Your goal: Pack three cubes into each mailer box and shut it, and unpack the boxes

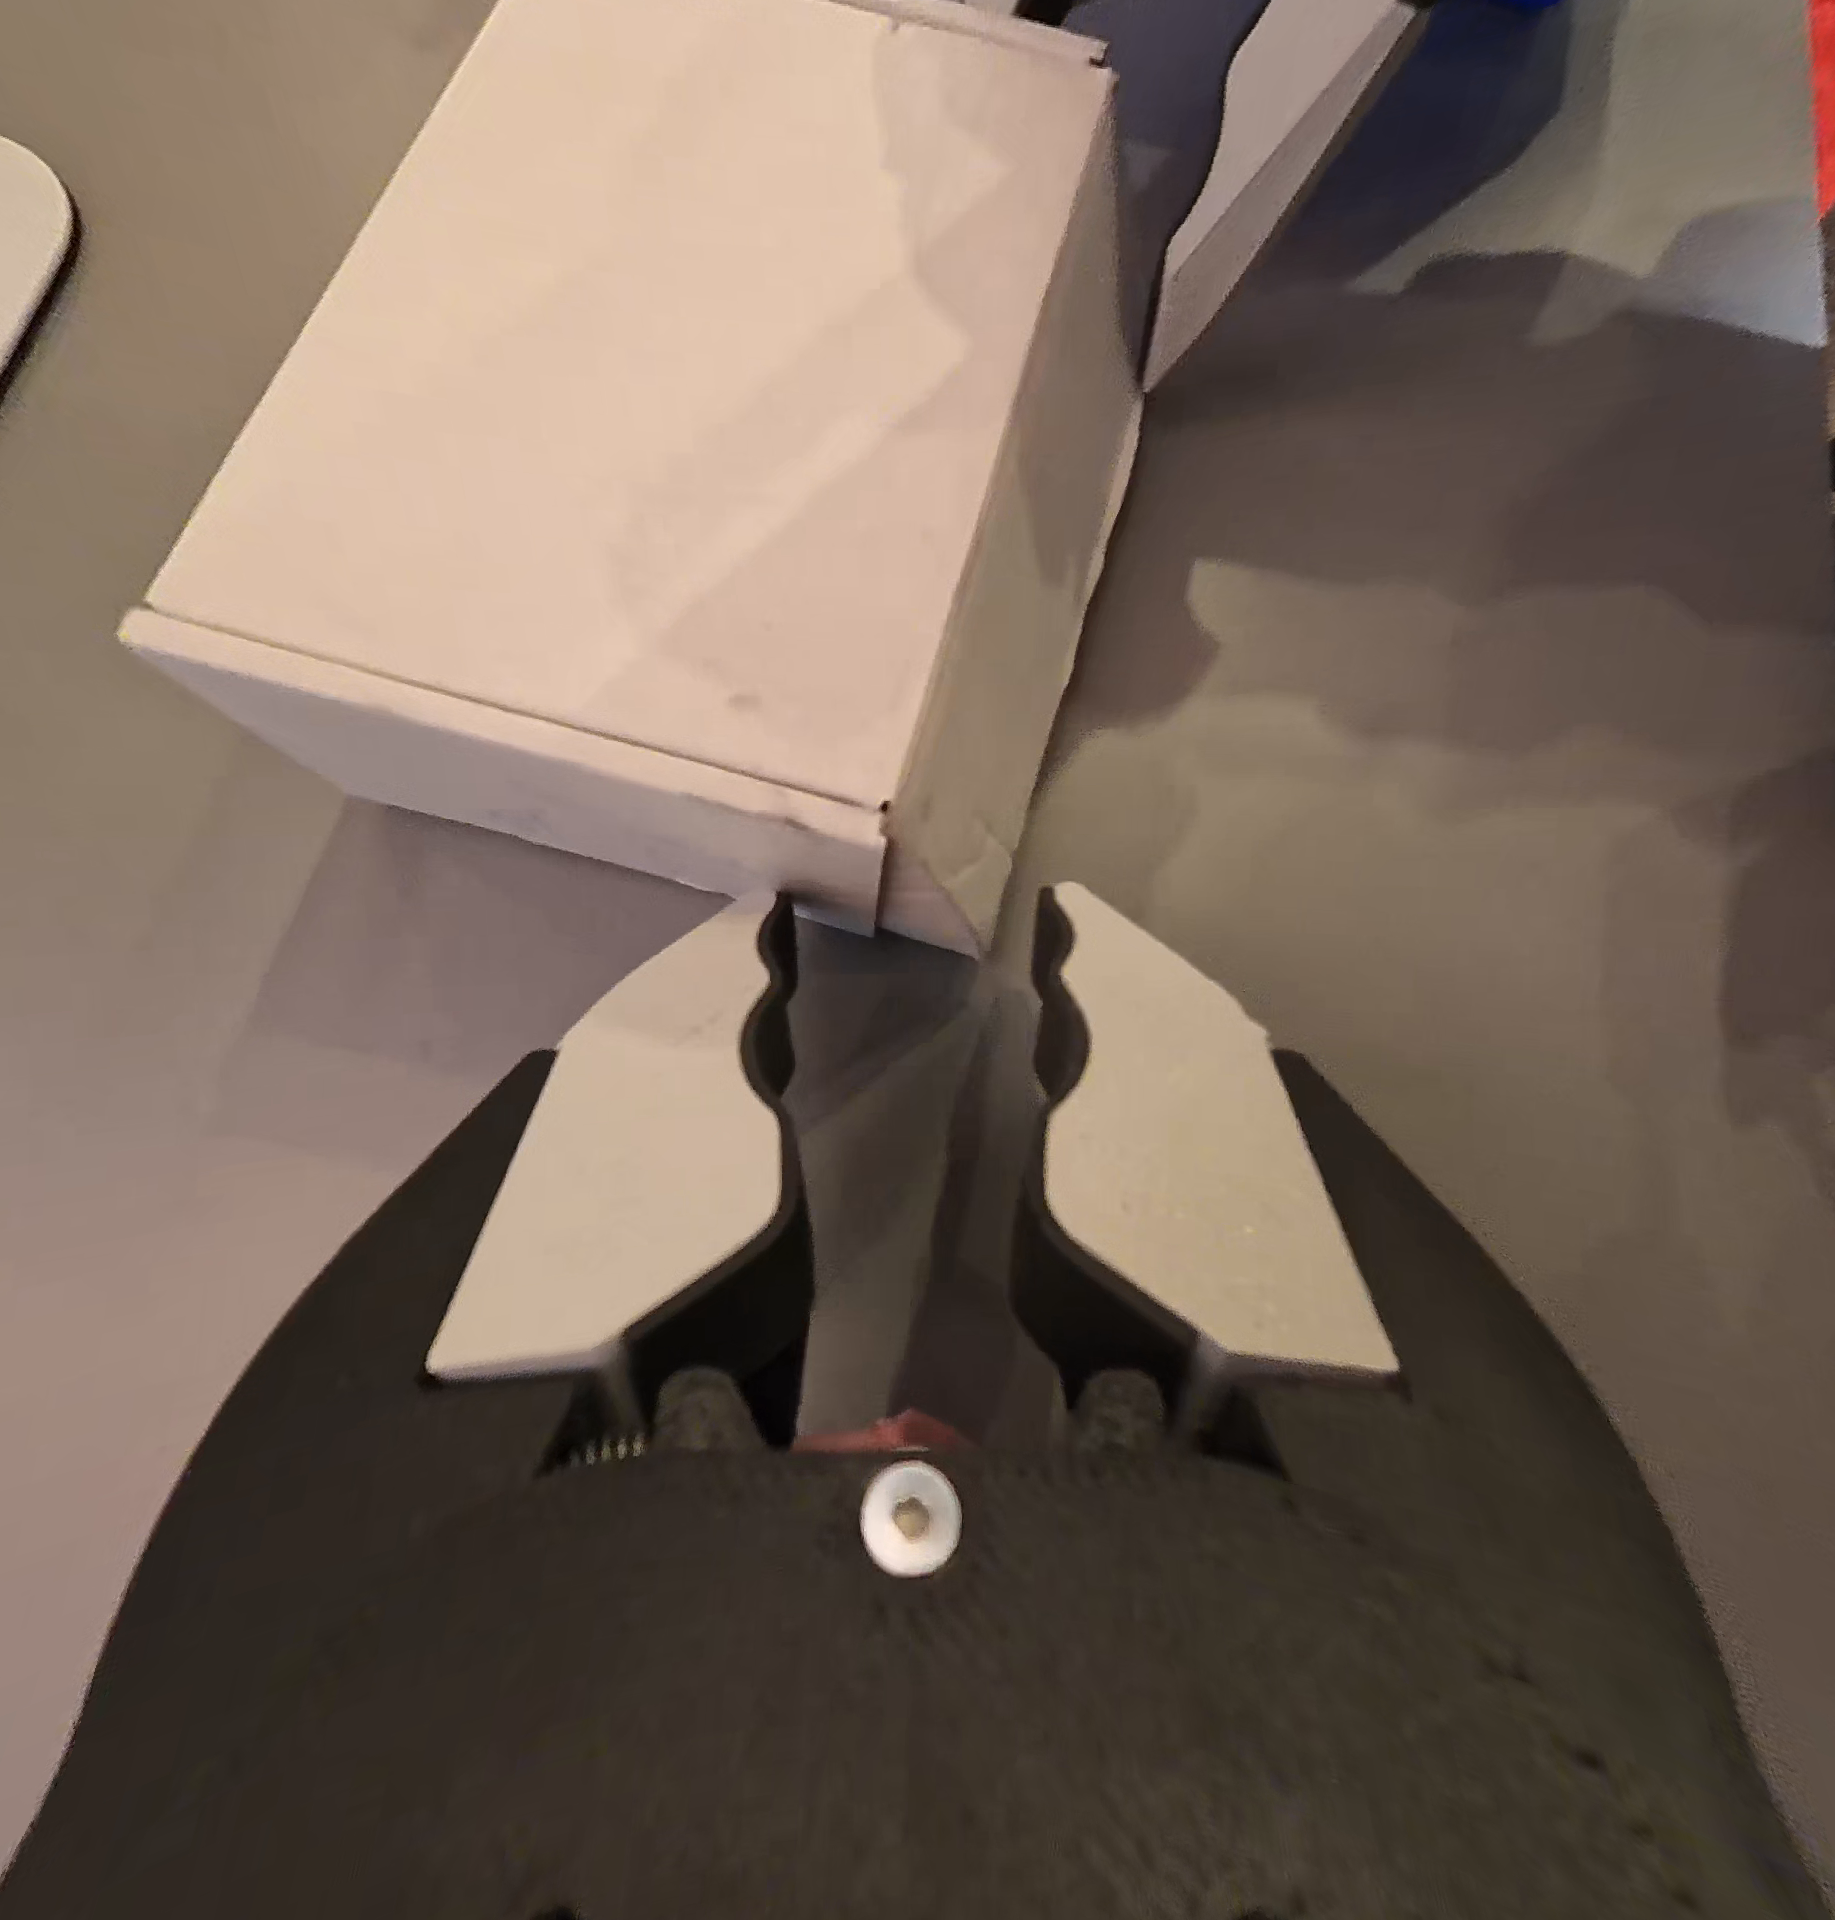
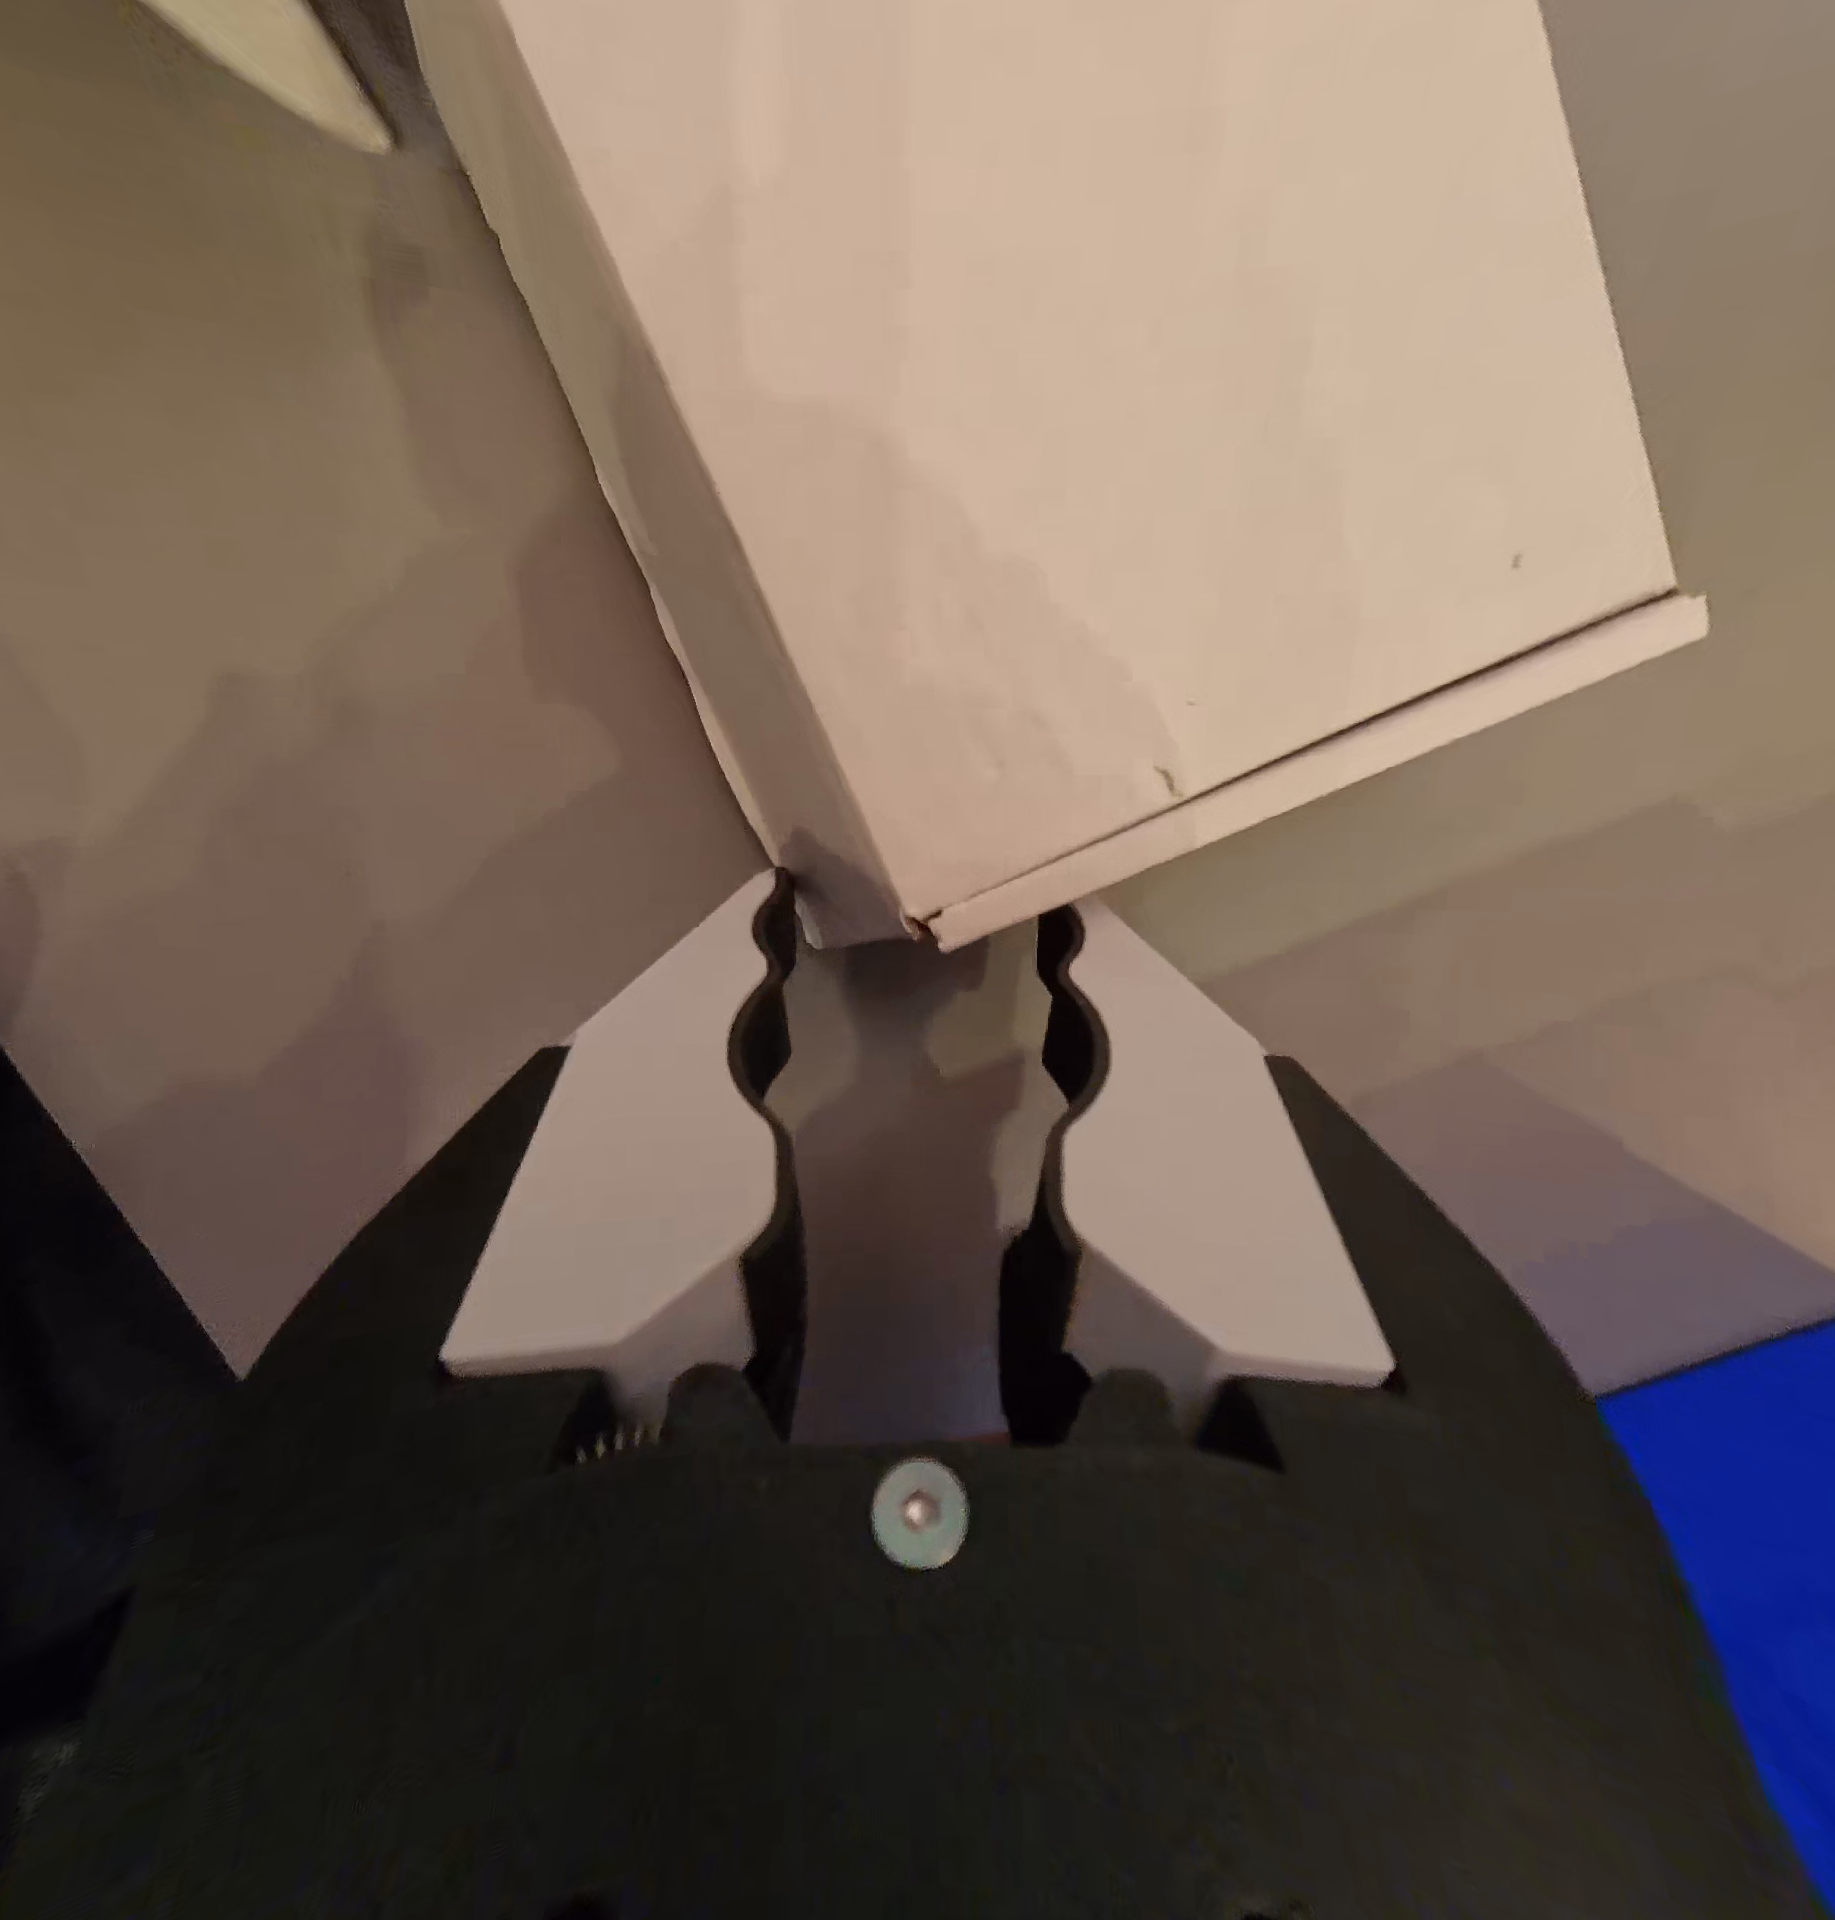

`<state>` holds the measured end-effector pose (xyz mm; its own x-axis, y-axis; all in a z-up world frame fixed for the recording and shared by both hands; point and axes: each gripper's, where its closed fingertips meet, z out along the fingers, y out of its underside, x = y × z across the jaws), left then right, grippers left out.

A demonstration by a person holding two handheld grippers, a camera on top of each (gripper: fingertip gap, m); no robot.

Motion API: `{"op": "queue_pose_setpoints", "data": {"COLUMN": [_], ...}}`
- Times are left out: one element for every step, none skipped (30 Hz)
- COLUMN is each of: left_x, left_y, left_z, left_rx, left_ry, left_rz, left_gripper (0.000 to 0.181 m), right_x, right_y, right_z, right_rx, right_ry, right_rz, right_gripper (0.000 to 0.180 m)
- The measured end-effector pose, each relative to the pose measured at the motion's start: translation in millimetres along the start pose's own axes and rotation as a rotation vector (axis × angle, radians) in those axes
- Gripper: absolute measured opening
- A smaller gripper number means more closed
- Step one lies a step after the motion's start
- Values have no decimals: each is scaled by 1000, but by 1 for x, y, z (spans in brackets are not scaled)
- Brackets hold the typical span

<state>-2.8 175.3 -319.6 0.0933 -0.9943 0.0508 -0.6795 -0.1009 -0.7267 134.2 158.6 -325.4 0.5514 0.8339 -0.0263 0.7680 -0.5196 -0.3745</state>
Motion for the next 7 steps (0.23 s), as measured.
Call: {"op": "queue_pose_setpoints", "data": {"left_x": [-3, -4, -4, -4, -4, -4, -5], "left_y": [1, 1, 0, 0, 0, 1, 1], "left_z": [0, 0, 0, 1, 1, 1, 1], "left_rx": [-4, -6, -7, -6, -6, -7, -12], "left_ry": [-16, -20, -21, -25, -32, -36, -41], "left_rz": [17, 26, 28, 37, 53, 65, 77], "left_gripper": [43, 40, 38, 36, 34, 33, 32], "right_x": [1, 0, 1, 2, 2, 2, 3], "right_y": [0, 1, 1, 1, 2, 2, 2], "right_z": [0, 1, 1, 1, 1, 1, 2], "right_rx": [-6, -15, -24, -34, -46, -55, -64], "right_ry": [1, -3, 1, 3, 1, 1, 3], "right_rz": [-10, -19, -37, -46, -55, -69, -78], "right_gripper": [44, 43, 43, 42, 41, 39, 38]}}
